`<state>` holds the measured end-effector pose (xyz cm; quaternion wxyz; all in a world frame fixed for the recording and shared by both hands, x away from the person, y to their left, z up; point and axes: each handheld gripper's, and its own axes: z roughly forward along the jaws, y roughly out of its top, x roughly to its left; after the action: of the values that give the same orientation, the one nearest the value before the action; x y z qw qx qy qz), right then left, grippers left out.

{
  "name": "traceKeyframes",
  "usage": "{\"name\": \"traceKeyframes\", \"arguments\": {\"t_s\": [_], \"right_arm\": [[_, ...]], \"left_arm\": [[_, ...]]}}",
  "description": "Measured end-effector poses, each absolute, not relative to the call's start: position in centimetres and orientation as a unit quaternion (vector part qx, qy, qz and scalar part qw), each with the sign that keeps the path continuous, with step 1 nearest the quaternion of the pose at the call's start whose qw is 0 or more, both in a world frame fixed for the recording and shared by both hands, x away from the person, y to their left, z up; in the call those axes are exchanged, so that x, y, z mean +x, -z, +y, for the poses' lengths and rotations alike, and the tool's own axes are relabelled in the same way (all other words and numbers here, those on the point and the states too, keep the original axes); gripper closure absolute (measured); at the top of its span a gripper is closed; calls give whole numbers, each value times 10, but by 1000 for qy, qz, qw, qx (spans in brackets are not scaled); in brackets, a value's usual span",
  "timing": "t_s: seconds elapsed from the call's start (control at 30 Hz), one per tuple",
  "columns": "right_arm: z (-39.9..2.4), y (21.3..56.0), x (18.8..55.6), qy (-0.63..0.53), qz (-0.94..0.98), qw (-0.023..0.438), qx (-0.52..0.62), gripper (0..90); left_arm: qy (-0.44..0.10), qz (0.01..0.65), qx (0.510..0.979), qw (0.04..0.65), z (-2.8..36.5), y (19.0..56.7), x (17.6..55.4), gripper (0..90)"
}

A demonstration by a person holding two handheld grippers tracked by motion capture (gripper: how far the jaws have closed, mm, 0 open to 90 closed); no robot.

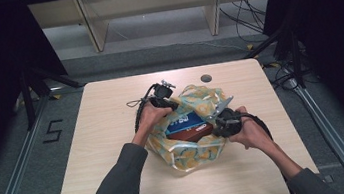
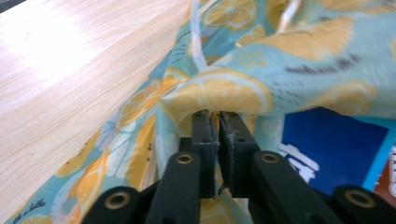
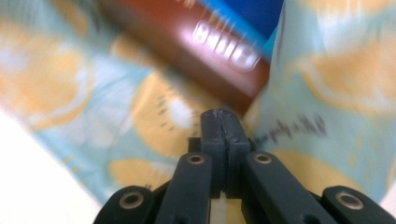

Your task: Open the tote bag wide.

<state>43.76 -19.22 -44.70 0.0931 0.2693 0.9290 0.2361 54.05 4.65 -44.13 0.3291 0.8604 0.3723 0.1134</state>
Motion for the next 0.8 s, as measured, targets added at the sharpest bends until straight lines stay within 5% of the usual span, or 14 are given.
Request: {"name": "traceKeyframes", "arguments": {"t_s": [0.17, 0.33, 0.53, 0.8], "right_arm": [[-193, 458, 428, -222, 936, 74, 264, 900], [-184, 442, 432, -271, 920, 115, 258, 900], [-163, 411, 466, -333, 889, 137, 281, 900], [-183, 422, 522, -308, 859, 189, 363, 900]], "left_arm": [[-114, 372, 860, 332, 47, 443, 541, 894], [-111, 372, 858, 337, 47, 441, 539, 891], [-123, 348, 865, 340, 57, 419, 516, 744], [-127, 324, 887, 302, 87, 423, 489, 712]]}}
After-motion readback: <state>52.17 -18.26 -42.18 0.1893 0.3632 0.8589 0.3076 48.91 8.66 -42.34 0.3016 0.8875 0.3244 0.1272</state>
